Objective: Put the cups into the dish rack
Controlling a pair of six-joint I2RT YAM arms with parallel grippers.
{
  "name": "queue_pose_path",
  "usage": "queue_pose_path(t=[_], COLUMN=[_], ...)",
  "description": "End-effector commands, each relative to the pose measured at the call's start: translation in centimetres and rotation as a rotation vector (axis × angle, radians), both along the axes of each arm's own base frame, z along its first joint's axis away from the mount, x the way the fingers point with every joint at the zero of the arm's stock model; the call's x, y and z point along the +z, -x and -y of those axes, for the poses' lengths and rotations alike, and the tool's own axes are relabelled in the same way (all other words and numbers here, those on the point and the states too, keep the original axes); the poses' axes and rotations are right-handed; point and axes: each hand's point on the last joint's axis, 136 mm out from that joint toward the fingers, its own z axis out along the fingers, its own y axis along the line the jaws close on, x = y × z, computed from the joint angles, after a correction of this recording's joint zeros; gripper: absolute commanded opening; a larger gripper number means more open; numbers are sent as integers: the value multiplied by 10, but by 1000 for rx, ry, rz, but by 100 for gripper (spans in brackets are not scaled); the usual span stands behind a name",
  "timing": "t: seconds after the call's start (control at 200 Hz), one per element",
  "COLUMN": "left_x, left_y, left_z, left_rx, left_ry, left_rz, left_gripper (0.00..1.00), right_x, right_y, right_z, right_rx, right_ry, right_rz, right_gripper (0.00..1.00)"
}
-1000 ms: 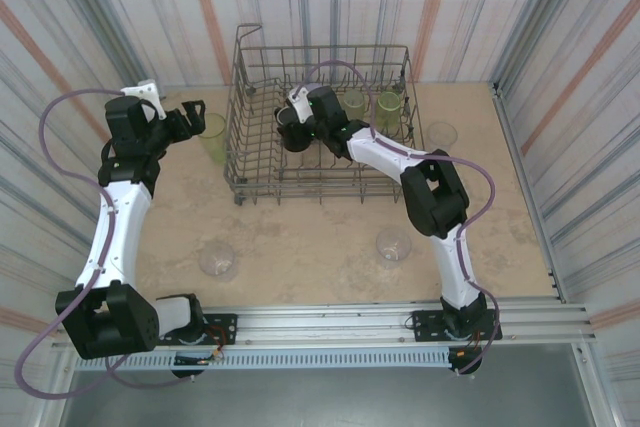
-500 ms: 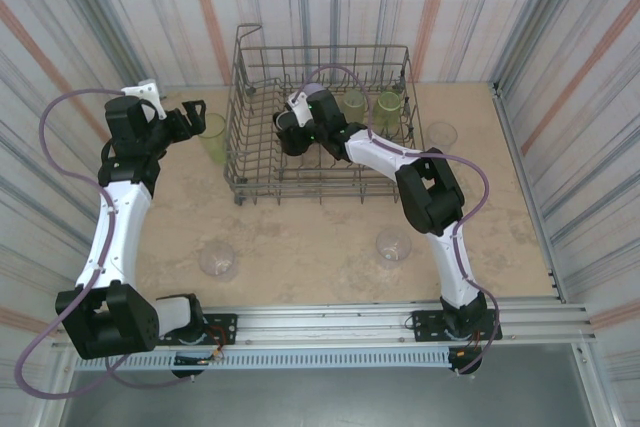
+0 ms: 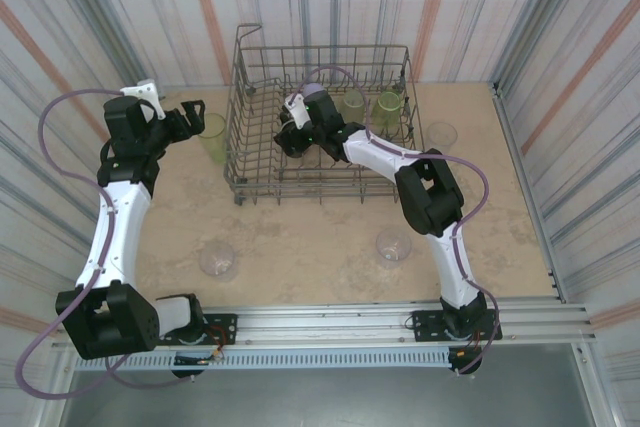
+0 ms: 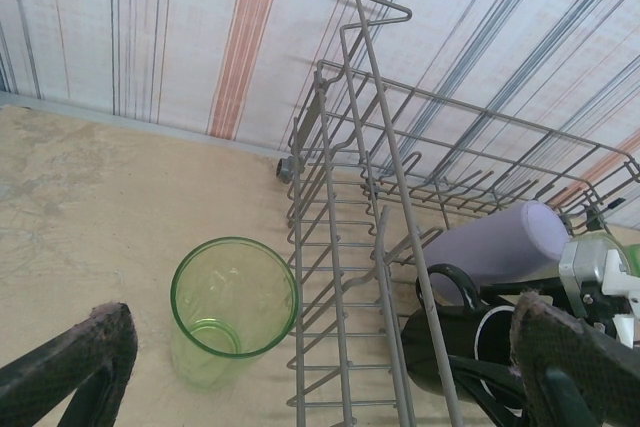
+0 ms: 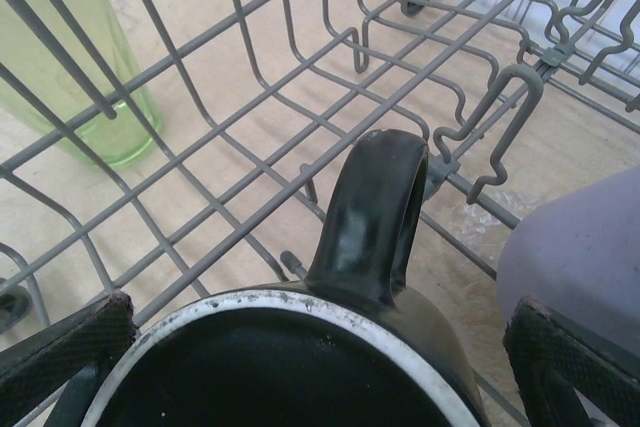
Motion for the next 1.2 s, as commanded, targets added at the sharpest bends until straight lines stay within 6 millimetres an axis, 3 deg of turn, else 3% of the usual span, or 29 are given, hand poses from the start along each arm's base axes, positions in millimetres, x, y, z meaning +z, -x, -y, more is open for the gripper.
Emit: queue_pose_path(t=[0.0, 0.18, 0.796, 1.197], left_x=[8, 9, 2, -16], left_y=[5, 5, 4, -3], left_z=[0, -2, -17, -32], left_rx=[-2, 2, 61, 127], left_ry=[11, 11, 4, -18], left_rz=[28, 32, -4, -79], left_gripper=[99, 99, 99, 99], right_x=[57, 86, 148, 171], right_y=[3, 6, 32, 66], right_z=[-2, 1, 20, 49], right_rx=[2, -21, -70, -129], right_ry=[-49, -87, -160, -161], right_rz=[70, 66, 26, -34], right_gripper=[99, 99, 99, 99])
